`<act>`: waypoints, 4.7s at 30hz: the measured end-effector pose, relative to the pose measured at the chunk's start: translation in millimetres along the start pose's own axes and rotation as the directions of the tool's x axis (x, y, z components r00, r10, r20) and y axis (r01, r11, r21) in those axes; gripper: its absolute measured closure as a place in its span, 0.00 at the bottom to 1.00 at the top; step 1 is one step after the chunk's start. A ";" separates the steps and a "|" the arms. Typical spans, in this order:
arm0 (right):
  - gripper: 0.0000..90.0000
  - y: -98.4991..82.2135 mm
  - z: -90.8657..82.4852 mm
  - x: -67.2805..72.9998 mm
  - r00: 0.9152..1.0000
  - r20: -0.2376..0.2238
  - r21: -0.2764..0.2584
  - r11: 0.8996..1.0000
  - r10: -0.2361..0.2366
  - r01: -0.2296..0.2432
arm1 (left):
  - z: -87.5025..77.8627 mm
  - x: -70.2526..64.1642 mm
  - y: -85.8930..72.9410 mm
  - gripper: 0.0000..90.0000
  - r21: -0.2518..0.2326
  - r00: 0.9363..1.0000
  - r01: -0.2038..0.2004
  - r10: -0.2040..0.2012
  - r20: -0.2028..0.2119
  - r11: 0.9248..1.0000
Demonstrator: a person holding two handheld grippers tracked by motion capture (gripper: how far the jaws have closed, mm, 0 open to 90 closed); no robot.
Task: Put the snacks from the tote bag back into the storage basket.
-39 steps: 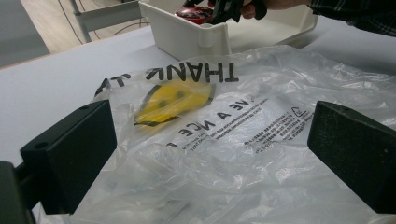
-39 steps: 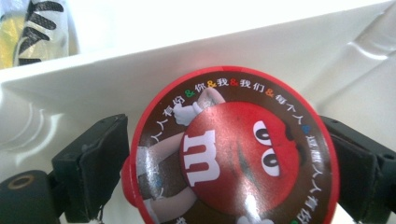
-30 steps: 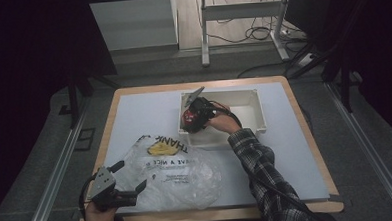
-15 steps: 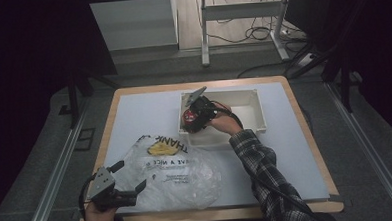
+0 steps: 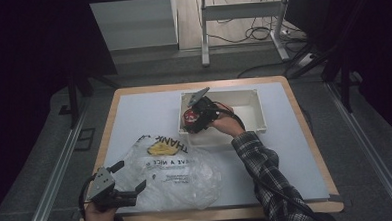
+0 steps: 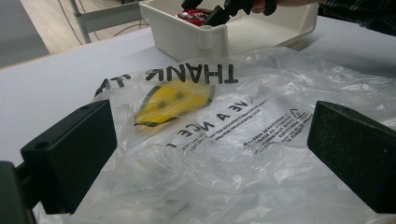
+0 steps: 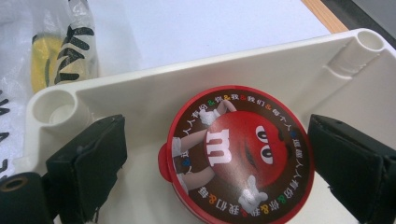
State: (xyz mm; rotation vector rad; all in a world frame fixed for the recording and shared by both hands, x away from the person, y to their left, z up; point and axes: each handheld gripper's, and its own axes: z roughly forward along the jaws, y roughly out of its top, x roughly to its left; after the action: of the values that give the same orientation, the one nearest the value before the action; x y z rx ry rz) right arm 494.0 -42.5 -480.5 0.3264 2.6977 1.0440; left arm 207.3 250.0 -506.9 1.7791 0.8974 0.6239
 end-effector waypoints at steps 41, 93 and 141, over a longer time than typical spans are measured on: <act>0.07 -13.3 -31.9 20.5 0.998 -0.034 -0.088 0.994 0.057 -0.060 | 2.2 -2.4 0.1 0.02 0.010 1.000 -0.005 0.005 0.011 1.000; 0.07 -47.7 -74.1 50.9 0.987 -0.087 -0.172 0.973 0.139 -0.152 | 3.1 -4.3 0.8 0.03 0.006 1.000 -0.009 0.009 0.025 1.000; 0.05 -82.9 -109.3 75.2 0.987 -0.060 -0.159 0.975 0.146 -0.154 | 3.2 -6.0 1.9 0.02 0.000 0.999 -0.009 0.009 0.034 1.000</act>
State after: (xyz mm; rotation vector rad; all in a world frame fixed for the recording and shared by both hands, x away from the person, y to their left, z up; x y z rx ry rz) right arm 380.6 -149.6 -468.2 0.4862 2.6403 1.3228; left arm 206.8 243.0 -506.3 1.7892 0.8668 0.5977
